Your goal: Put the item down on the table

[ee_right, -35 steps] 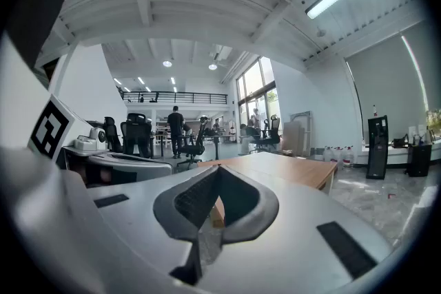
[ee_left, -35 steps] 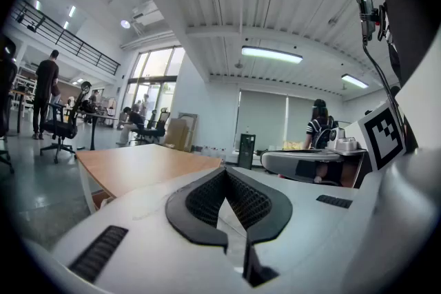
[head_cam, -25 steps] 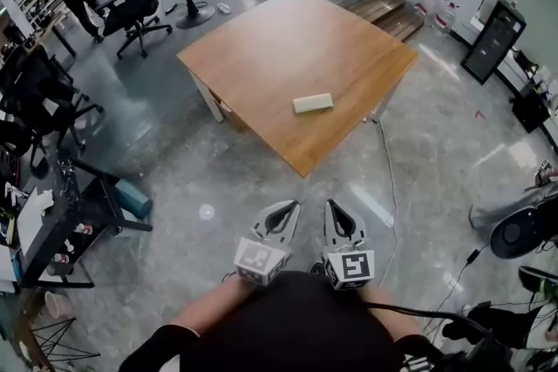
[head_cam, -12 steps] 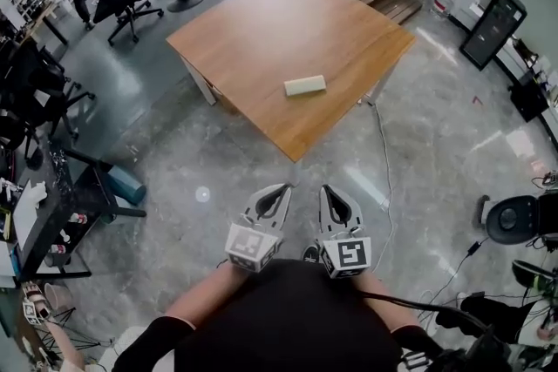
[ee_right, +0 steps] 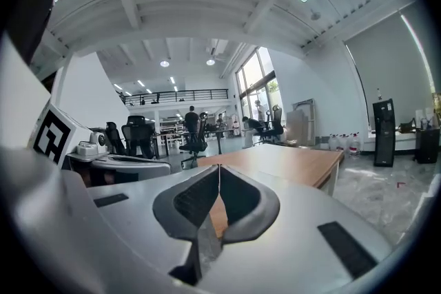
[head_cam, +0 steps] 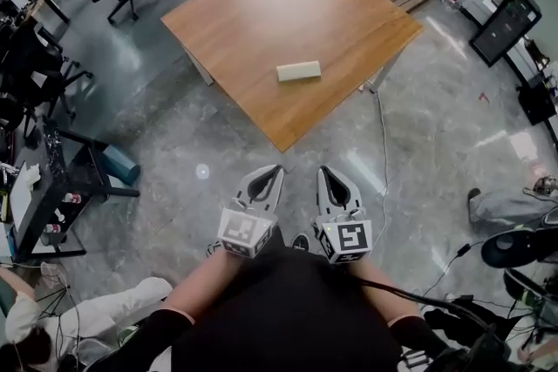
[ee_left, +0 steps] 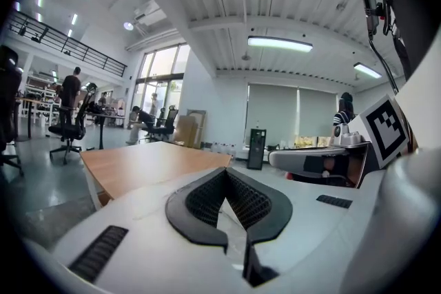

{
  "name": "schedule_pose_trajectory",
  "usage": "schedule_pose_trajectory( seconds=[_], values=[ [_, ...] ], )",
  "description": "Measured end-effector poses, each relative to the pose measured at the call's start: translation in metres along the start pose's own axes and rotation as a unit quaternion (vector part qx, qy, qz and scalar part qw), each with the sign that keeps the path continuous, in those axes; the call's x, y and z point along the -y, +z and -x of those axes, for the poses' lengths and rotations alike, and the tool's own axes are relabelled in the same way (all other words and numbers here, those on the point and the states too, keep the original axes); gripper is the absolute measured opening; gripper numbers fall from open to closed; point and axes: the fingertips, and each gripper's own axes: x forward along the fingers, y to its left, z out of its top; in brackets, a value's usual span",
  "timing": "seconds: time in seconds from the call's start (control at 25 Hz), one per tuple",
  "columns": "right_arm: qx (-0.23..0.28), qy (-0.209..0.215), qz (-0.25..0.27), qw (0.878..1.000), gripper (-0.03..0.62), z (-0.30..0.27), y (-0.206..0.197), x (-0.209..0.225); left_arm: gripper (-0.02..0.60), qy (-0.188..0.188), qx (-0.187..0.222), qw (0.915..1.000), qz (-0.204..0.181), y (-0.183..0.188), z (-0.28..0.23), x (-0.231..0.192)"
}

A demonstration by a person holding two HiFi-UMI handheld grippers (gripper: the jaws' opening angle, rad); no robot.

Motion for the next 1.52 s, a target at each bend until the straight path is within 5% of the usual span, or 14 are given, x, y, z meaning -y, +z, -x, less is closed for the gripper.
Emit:
schedule_pose_trajectory(
  seconds=[0.56, 1.0, 1.28, 1.52],
  values=[
    [0.001, -0.048, 0.024, 0.999, 0.015, -0.12, 0.023, 0.049, 0.003, -0.043, -0.005, 0.9988, 0.023, 0.014, -0.098, -0.09],
    [-0.045, -0.062, 0.03, 0.997, 0.015, -0.231, -0.007, 0.075, 0.003, -0.063, -0.027, 0.9974, 0.022, 0.002, -0.167, -0.177],
    [-0.097, -0.03, 0.056, 0.993, 0.015, -0.294, -0.034, 0.113, 0.003, -0.047, -0.048, 0.9974, 0.026, -0.01, -0.215, -0.209],
    [-0.146, 0.046, 0.093, 0.984, 0.016, -0.348, -0.067, 0.143, 0.003, -0.007, -0.061, 0.9977, 0.026, -0.011, -0.261, -0.222]
  ],
)
